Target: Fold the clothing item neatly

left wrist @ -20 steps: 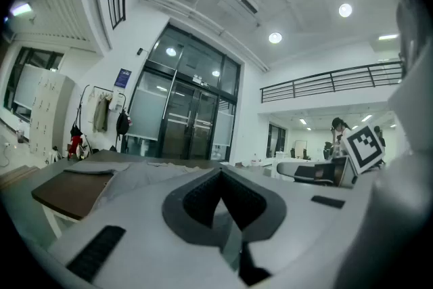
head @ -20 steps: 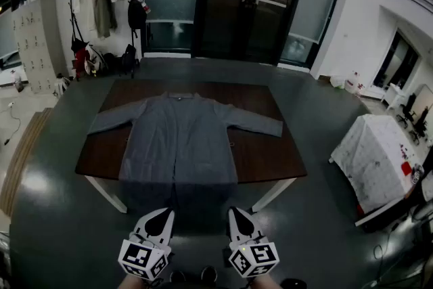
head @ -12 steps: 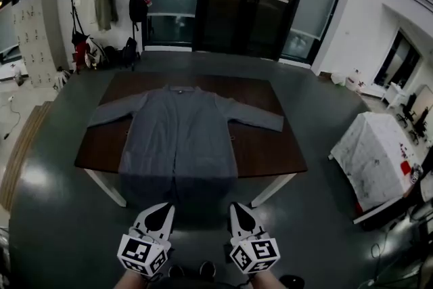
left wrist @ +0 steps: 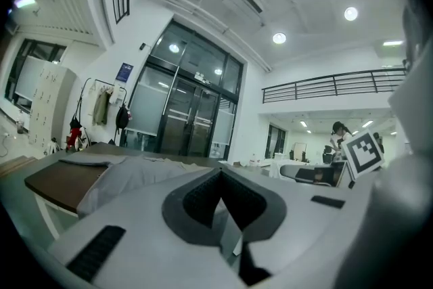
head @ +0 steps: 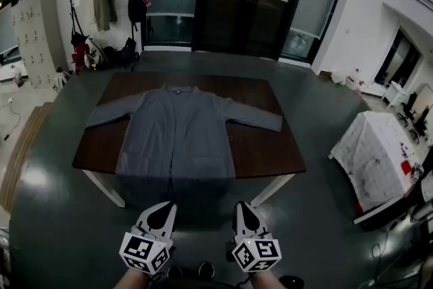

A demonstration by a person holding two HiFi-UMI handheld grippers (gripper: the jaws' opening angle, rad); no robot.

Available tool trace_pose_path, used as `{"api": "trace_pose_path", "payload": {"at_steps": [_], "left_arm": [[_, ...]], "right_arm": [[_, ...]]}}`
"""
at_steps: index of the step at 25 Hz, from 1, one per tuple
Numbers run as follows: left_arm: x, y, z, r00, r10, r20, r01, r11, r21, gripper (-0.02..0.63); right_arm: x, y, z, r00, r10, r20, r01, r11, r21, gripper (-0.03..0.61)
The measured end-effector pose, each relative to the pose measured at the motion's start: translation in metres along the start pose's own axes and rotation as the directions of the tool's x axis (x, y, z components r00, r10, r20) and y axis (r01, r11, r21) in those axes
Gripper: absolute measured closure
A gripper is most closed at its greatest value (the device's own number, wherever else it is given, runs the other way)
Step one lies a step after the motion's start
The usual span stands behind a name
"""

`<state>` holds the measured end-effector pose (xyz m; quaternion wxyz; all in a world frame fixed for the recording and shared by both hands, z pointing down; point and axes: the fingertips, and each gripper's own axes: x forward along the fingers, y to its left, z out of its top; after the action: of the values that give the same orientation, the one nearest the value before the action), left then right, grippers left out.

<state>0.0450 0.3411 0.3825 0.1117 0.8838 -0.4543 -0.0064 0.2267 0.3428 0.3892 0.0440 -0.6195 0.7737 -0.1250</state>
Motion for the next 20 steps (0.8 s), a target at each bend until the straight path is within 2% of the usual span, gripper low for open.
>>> {"api": "trace_pose_path", "payload": {"at_steps": [3, 7, 15, 20], "left_arm": [[0.009, -0.007, -0.007, 1.0, -0.005, -0.013, 0.005, 1.0, -0.017, 0.606], [0.027, -0.019, -0.009, 1.0, 0.002, -0.027, -0.002, 1.0, 0.006, 0.606], [0.067, -0.038, -0.008, 0.998, 0.053, -0.033, -0.053, 0.999, 0.001, 0.606], [0.075, -0.048, -0.024, 0.995, 0.062, -0.081, -0.062, 0.998, 0.004, 0.606]], "right_arm": [[0.0, -0.016, -0.001, 1.0, -0.023, -0.001, 0.023, 1.0, 0.01, 0.591], [-0.001, -0.043, 0.004, 0.999, -0.046, 0.012, 0.046, 0.999, 0.024, 0.591], [0.008, -0.089, 0.012, 0.999, -0.006, 0.043, 0.009, 0.998, -0.063, 0.591], [0.021, -0.11, 0.008, 0.998, -0.033, 0.046, 0.034, 0.999, -0.014, 0.591]]}}
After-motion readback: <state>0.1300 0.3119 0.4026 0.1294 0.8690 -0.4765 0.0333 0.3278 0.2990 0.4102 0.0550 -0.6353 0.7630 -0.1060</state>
